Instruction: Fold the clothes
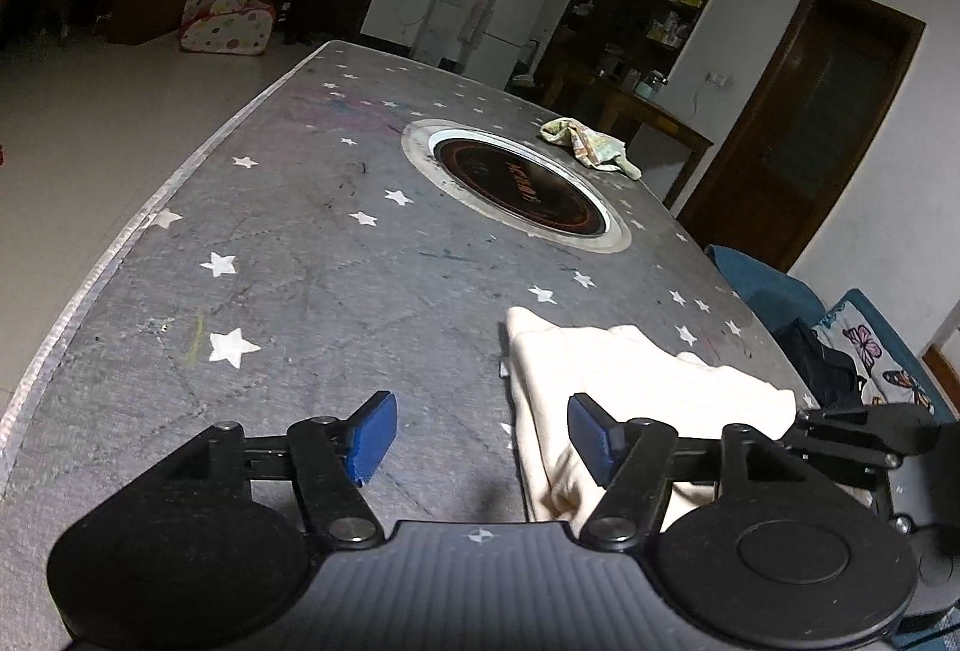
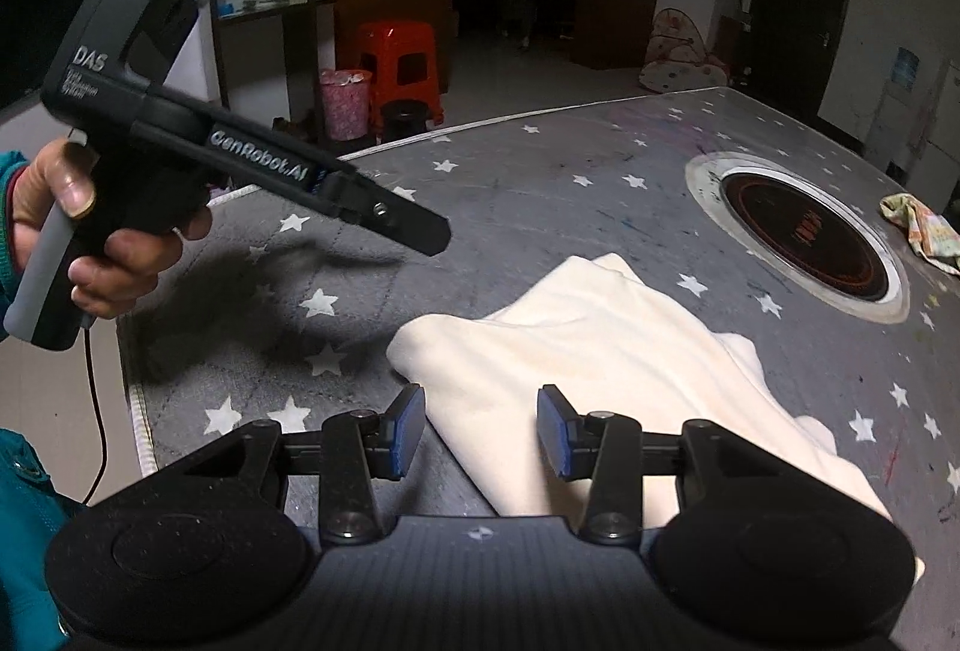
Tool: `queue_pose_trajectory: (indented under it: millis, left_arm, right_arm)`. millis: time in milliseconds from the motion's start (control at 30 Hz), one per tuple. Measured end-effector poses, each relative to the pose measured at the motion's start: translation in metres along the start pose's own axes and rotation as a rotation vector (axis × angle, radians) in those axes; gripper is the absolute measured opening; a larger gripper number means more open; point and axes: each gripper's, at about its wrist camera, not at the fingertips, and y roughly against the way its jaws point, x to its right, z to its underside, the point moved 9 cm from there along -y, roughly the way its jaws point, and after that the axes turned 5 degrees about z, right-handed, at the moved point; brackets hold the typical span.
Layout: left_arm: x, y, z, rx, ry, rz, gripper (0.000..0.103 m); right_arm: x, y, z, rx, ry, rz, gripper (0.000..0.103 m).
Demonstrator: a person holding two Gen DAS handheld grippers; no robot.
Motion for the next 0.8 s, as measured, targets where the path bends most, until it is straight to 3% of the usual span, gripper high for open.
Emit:
queue_pose_trajectory:
  millis: [800]
  left_arm:
    - [0.002,-0.023,0.005,-0.071,0.078,0.008,0.080]
  right_arm:
    - [-0.034,-0.036,-0.008,0.004,0.181,0.038,0.040]
